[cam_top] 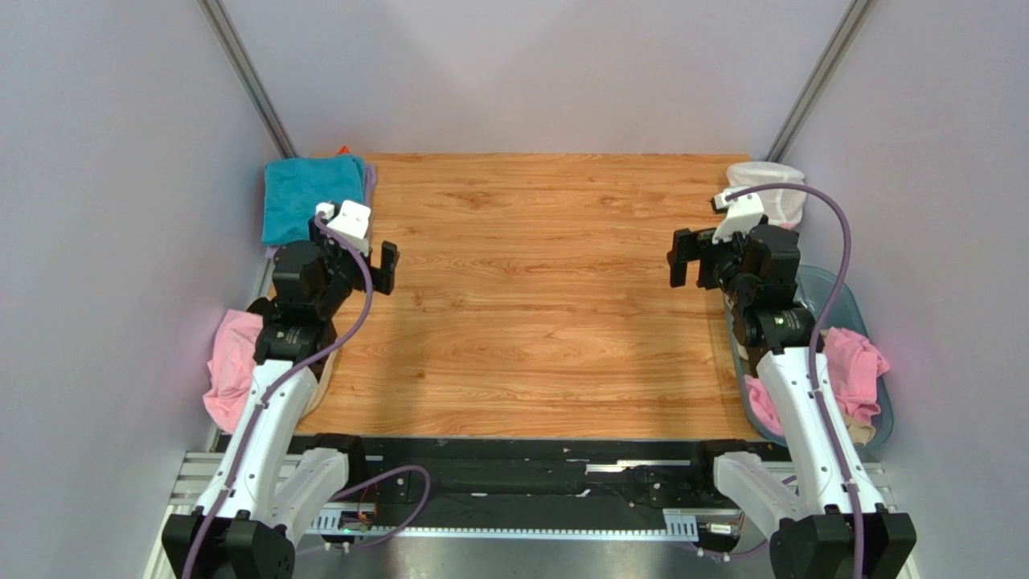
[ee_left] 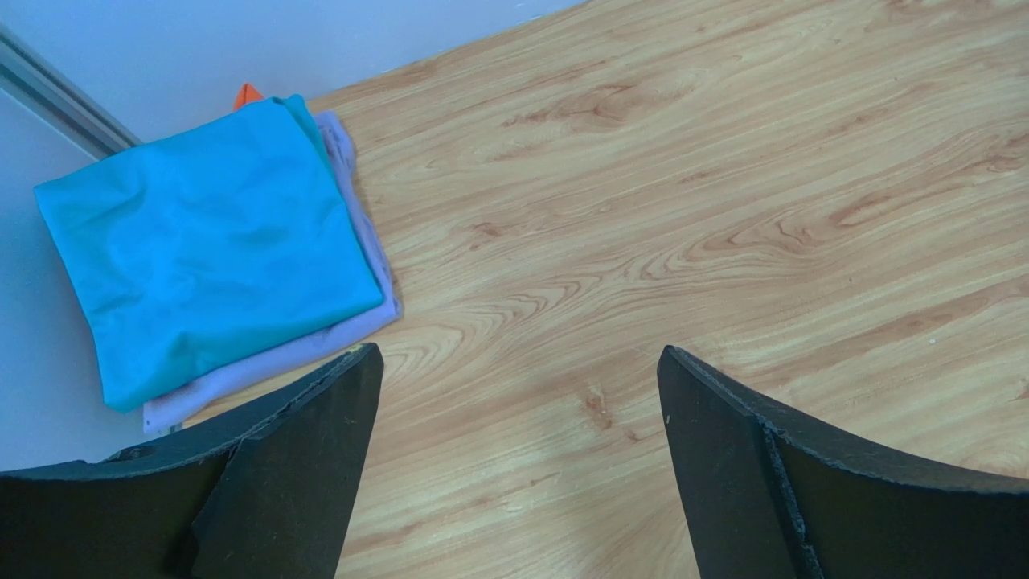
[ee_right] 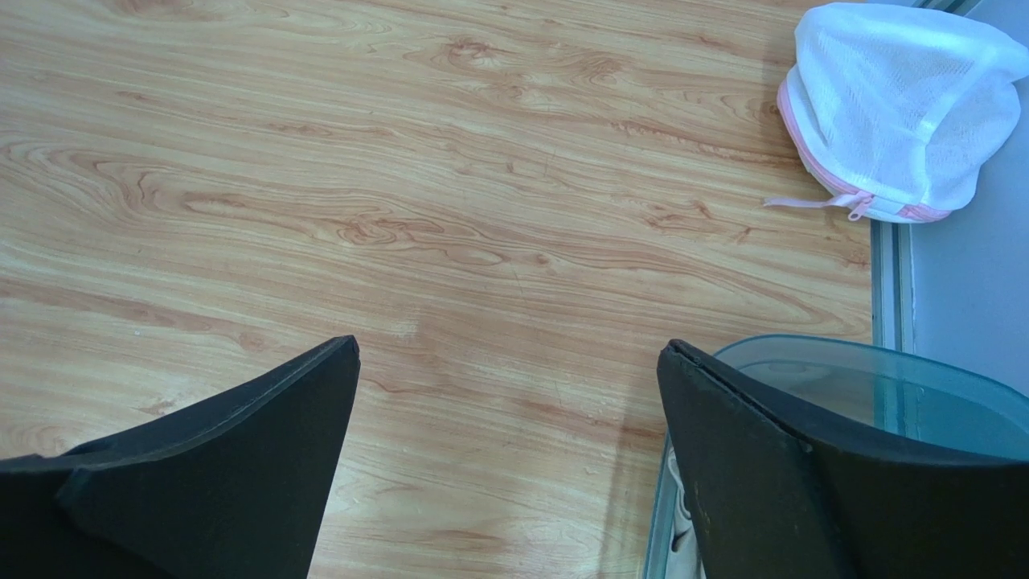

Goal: Fold and stack the t-shirts

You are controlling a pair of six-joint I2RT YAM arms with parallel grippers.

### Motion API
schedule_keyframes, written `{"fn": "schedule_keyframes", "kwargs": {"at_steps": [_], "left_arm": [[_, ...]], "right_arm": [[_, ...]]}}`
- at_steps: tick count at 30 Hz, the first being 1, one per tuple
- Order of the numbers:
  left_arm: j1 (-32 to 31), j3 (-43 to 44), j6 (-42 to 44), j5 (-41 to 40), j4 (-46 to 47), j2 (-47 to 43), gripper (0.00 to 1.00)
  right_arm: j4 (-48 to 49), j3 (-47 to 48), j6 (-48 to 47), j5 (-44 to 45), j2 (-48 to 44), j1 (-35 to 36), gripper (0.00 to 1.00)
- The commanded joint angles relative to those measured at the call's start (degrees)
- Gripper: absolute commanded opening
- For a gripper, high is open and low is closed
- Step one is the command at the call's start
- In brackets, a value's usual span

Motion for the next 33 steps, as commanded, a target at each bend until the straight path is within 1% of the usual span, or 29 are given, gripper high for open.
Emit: {"fn": "schedule_keyframes", "kwargs": {"at_steps": [1, 4, 8, 9, 10, 12, 14, 17, 19, 21, 23, 24, 27, 29, 31, 33], "left_arm": [[0.28, -0.20, 1.03, 1.06, 0.63, -0.39, 0.93], [0.28, -0.29, 0.94, 0.80, 0.46, -0.74, 0.92], [0.28, -0.02, 1.38, -0.95, -0.25, -1.44, 0.92], [0.28, 0.33, 1.38, -1.48, -0.42, -1.44, 0.92], [0.28, 0.50, 1.38, -1.92, -0.77, -1.44, 0.92], [0.28, 1.03, 1.29, -2.28, -1.21, -1.18, 0.93], [0.36, 1.29, 1.47, -1.58, -1.65, -0.74, 0.93], [0.28, 2.26, 1.64, 0.17, -3.23, 1.36, 0.93], [0.28, 3.23, 1.82, 0.88, -4.72, 3.12, 0.93], [0.28, 4.11, 2.17, 2.11, -5.86, 4.18, 0.93], [0.28, 4.28, 2.61, 2.56, -6.05, 4.10, 0.93], [0.28, 4.20, 2.96, 2.73, -6.22, 3.83, 0.93], [0.28, 3.67, 4.10, 3.96, -6.31, 3.13, 0.93], [0.28, 3.41, 4.71, 4.93, -6.40, 3.22, 0.93], [0.28, 3.49, 5.07, 5.11, -6.57, 3.48, 0.93], [0.28, 3.67, 5.07, 5.11, -6.66, 3.92, 0.93]], "right_arm": [[0.01, -0.83, -1.87, -2.02, -1.07, 0.20, 1.00], [-0.08, -0.58, -1.96, -2.64, -0.89, 0.20, 1.00], [-2.18, 1.44, -2.75, -1.24, 0.25, 0.20, 1.00], [-2.62, 1.80, -3.19, -0.37, 0.95, 0.20, 1.00], [-2.98, 2.23, -3.45, 2.78, 1.65, 0.20, 1.00], [-5.96, 4.52, -4.77, 5.00, 2.88, 0.20, 1.00], [-8.33, 5.49, -6.18, 9.81, 4.73, 0.20, 1.00], [-11.49, 7.42, -8.11, 14.31, 6.40, 0.20, 0.99], [-14.38, 9.09, -8.99, 15.64, 7.19, 0.20, 0.97], [-16.77, 10.23, -10.84, 14.76, 7.28, 0.11, 0.97], [-19.05, 10.50, -11.71, 15.46, 7.54, 0.11, 0.97], [-19.50, 10.50, -11.80, 18.33, 7.72, 0.20, 0.97], [-21.08, 10.41, -12.86, 22.48, 8.42, 0.02, 0.96], [-22.14, 9.62, -13.39, 22.58, 7.38, -0.33, 0.94], [-22.40, 8.92, -13.30, 22.23, 6.32, -0.50, 0.94], [-22.32, 7.60, -12.86, 23.72, 4.74, -0.68, 0.95]]}}
